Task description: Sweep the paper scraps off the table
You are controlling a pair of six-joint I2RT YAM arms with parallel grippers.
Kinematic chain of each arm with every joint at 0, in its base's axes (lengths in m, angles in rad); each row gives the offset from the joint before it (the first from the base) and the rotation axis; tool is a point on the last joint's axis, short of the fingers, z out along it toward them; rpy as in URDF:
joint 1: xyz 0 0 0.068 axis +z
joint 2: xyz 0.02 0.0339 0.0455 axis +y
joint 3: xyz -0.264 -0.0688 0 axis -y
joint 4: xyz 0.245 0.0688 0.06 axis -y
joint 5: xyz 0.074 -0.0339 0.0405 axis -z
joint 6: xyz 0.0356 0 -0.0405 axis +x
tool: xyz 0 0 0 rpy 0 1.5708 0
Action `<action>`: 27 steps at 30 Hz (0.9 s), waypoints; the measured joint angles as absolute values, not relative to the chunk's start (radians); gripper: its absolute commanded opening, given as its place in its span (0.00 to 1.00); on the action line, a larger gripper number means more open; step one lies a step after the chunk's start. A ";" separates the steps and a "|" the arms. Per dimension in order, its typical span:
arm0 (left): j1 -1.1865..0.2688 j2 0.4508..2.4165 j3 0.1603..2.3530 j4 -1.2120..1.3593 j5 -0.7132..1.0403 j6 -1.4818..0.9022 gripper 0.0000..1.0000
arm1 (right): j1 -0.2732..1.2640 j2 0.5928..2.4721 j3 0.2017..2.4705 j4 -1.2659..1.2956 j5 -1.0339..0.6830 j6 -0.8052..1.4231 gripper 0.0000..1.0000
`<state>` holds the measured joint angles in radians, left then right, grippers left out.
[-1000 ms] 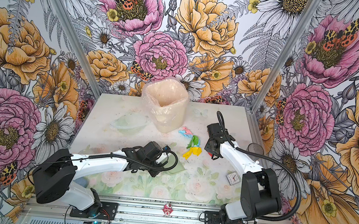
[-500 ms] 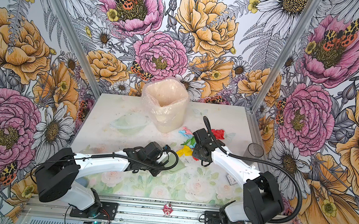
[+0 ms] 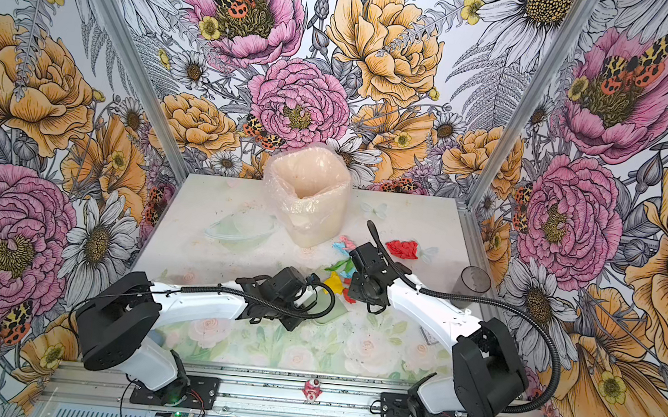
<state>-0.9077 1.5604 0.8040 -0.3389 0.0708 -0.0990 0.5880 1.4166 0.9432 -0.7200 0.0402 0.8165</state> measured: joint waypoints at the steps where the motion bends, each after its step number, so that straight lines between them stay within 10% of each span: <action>1: -0.908 1.561 0.804 -0.339 0.071 -0.099 0.00 | 0.591 1.415 0.943 -0.720 0.029 0.814 0.00; 27: -0.908 1.549 0.790 -0.319 0.071 -0.110 0.00 | 0.591 1.465 1.079 -0.721 -0.025 0.698 0.00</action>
<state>-0.9077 1.5490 0.7898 -0.3195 0.0711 -0.1104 0.5911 1.4651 1.0790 -0.7208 -0.0254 0.6979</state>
